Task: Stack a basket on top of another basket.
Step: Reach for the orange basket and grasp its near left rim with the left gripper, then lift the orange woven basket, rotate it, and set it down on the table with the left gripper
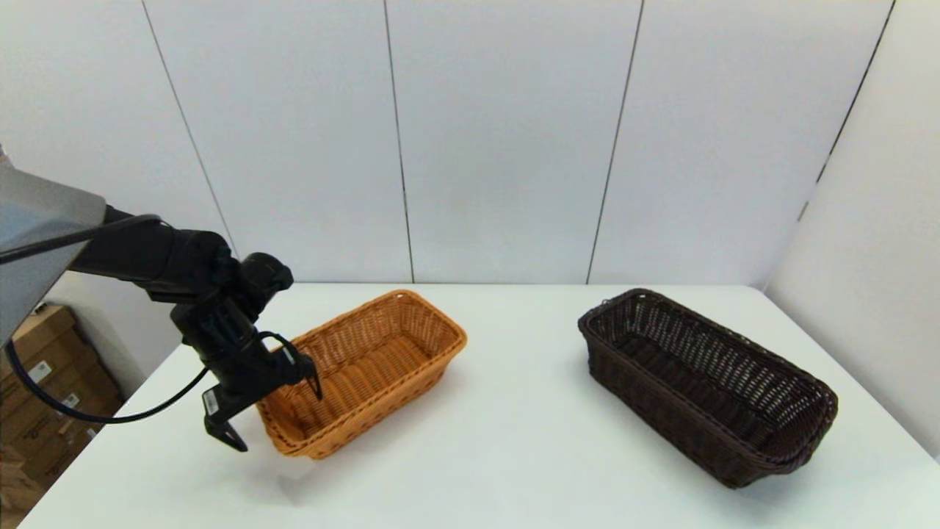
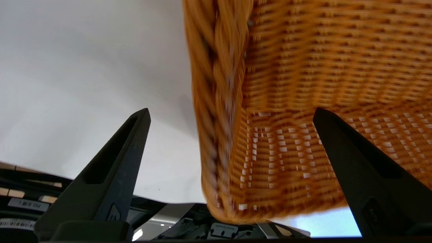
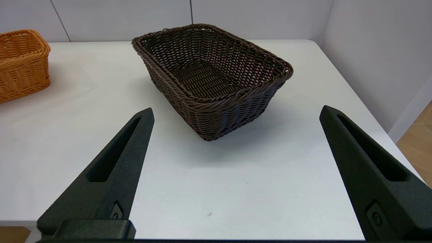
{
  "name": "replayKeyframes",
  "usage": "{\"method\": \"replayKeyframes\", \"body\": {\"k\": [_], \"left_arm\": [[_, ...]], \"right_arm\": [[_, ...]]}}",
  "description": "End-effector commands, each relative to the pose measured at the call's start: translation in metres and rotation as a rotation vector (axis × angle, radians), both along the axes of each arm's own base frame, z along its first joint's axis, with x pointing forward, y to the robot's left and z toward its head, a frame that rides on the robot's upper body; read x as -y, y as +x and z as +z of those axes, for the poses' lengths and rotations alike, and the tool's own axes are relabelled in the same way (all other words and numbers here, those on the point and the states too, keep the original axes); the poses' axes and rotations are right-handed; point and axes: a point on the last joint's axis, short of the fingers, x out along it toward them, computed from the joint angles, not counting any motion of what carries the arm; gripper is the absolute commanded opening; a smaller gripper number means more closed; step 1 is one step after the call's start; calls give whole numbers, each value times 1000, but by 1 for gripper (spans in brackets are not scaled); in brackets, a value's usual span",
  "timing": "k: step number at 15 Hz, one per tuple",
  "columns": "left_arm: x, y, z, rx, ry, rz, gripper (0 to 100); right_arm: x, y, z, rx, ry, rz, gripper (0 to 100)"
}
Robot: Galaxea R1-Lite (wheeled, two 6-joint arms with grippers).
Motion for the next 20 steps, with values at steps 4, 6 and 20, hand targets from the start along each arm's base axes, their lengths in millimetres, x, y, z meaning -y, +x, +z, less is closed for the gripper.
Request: {"method": "replayKeyframes", "body": {"k": [4, 6, 20], "left_arm": [[0, 5, -22, -66, -4, 4, 100], [1, 5, -24, -73, -3, 1, 0], [-21, -3, 20, 55, -201, 3, 0]], "right_arm": [[0, 0, 0, -1, 0, 0, 100], [0, 0, 0, -1, 0, 0, 100], [0, 0, 0, -1, 0, 0, 100]]}}
